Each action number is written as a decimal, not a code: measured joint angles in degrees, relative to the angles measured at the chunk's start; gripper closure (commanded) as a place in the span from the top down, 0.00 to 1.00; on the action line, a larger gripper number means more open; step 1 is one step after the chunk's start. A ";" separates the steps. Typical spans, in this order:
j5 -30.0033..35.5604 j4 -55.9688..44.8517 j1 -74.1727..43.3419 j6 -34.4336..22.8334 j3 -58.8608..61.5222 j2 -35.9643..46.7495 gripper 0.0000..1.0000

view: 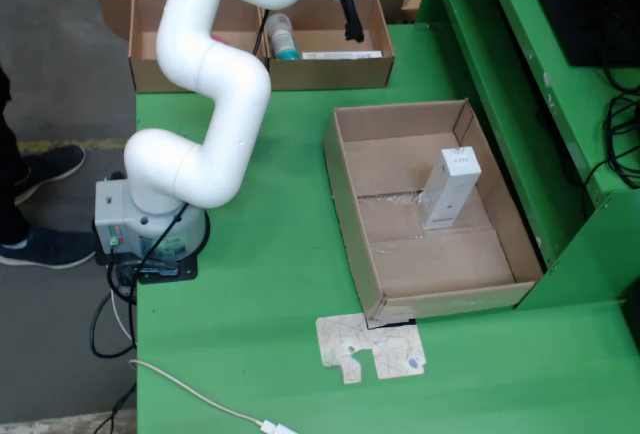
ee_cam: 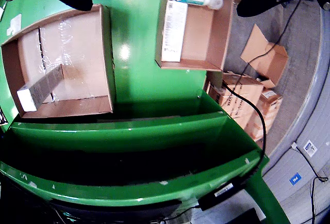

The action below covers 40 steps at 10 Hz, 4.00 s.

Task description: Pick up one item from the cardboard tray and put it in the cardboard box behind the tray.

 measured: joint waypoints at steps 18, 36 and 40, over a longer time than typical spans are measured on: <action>13.27 7.03 -9.84 2.90 -0.08 -4.83 1.00; 18.37 -25.58 -30.67 -14.76 0.00 0.88 1.00; 16.53 -25.93 -35.86 -22.76 0.00 -0.79 1.00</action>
